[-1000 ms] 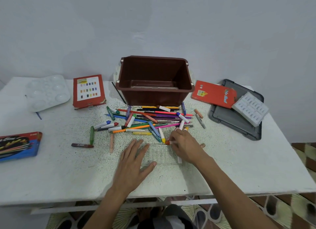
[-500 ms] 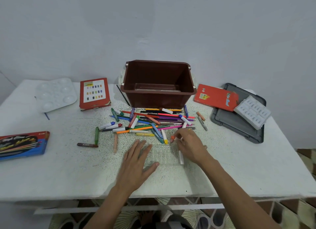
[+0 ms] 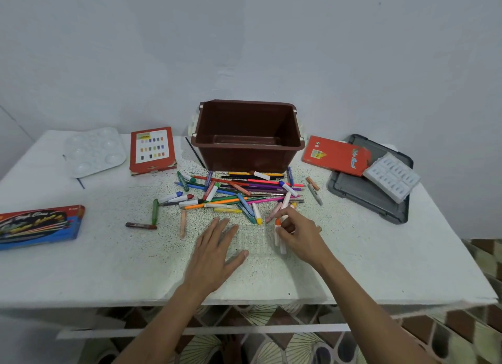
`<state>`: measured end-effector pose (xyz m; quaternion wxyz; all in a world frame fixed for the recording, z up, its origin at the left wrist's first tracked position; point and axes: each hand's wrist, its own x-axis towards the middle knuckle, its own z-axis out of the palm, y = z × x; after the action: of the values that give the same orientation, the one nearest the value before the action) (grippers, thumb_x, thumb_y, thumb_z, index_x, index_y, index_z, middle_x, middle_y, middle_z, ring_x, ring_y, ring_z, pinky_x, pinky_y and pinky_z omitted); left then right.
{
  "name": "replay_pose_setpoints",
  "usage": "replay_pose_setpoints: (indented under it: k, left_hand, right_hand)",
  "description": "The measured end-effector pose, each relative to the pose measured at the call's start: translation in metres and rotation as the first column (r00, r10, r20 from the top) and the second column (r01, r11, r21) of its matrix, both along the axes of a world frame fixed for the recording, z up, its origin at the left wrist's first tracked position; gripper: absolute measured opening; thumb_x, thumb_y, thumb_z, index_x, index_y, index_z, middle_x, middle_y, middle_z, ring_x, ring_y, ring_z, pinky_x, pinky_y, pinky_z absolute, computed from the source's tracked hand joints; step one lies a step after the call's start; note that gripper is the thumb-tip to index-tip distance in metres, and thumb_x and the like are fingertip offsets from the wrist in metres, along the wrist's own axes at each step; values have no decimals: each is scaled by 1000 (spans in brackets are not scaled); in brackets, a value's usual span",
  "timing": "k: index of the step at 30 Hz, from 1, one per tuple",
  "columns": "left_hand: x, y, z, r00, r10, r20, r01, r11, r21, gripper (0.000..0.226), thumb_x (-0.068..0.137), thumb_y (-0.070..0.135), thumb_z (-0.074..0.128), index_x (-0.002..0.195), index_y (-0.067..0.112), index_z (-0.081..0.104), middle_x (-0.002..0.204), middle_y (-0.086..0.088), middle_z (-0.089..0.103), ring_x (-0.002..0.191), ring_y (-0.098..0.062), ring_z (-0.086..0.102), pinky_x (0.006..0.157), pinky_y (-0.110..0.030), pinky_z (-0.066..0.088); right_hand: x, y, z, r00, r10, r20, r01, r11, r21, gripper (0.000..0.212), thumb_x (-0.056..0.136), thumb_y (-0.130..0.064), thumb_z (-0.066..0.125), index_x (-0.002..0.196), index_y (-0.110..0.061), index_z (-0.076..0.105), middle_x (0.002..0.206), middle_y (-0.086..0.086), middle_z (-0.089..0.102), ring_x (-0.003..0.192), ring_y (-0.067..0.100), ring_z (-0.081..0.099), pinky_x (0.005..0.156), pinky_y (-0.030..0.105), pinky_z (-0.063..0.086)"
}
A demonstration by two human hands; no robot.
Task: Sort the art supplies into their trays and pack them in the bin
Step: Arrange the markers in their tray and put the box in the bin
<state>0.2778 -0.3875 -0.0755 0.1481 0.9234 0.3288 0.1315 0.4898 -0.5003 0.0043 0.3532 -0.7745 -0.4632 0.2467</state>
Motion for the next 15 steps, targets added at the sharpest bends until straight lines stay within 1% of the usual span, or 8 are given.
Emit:
replay_pose_setpoints:
  k: [2,5,7,8,9,11,13,15]
  left_hand:
    - [0,0,1,1000,5,-19,-5,1000,-3,73,93,73,27,151,29,34,162,4,20,152,-12,1,116,-36,11]
    - [1,-1,4,999,9,-37,-9,1000,-8,74,93,74,26,152,30,31,163,4,18,151,-12,-1,115,-34,8]
    - [0,-3,5,999,14,-48,-15,1000,-10,75,92,74,25,153,30,30,163,5,17,151,-11,-2,115,-33,6]
    - [1,-2,5,998,15,-53,-16,1000,-15,75,92,74,24,153,31,29,163,5,17,151,-11,-2,115,-33,6]
    - [1,-3,5,998,17,-61,-18,1000,-20,75,92,75,24,153,31,29,163,6,16,151,-10,-3,116,-33,7]
    - [0,-5,8,997,24,-73,-26,999,-22,78,90,77,21,154,33,27,164,7,14,151,-10,-5,118,-35,8]
    - [1,-5,7,996,19,-87,-24,999,-47,82,87,80,15,154,33,25,164,7,11,151,-10,-5,118,-36,7]
    - [0,-6,10,996,23,-84,-26,999,-38,84,86,82,13,154,34,24,164,7,10,151,-10,-6,117,-34,4]
  right_hand:
    - [-3,-2,-1,1000,-17,14,17,1000,-26,27,95,-12,62,96,-39,54,79,1,66,69,11,64,64,23,50]
    - [-9,-3,-6,999,-12,39,14,999,-43,21,96,-11,61,102,-31,56,73,-3,65,64,7,62,66,22,45]
    - [-12,-3,-9,995,-10,96,15,999,-49,18,95,-12,61,105,-26,60,69,-6,63,61,2,57,72,19,41]
    - [-12,-1,-12,992,-7,126,14,998,-54,16,95,-12,61,108,-22,62,69,-6,61,60,1,55,71,16,39]
    - [-13,1,-15,988,-7,152,16,998,-62,17,95,-12,60,110,-18,63,72,-5,60,60,1,53,66,13,36]
    - [-15,1,-18,975,-15,221,33,997,-77,18,94,-12,59,110,-13,66,84,4,61,66,11,53,56,13,30]
    - [-15,3,-26,962,-12,271,39,995,-97,16,93,-11,57,104,-7,68,90,7,57,75,19,50,56,14,27]
    - [-16,0,-25,953,-25,303,55,995,-89,16,93,-11,56,100,-4,69,90,4,49,79,20,46,58,21,28]
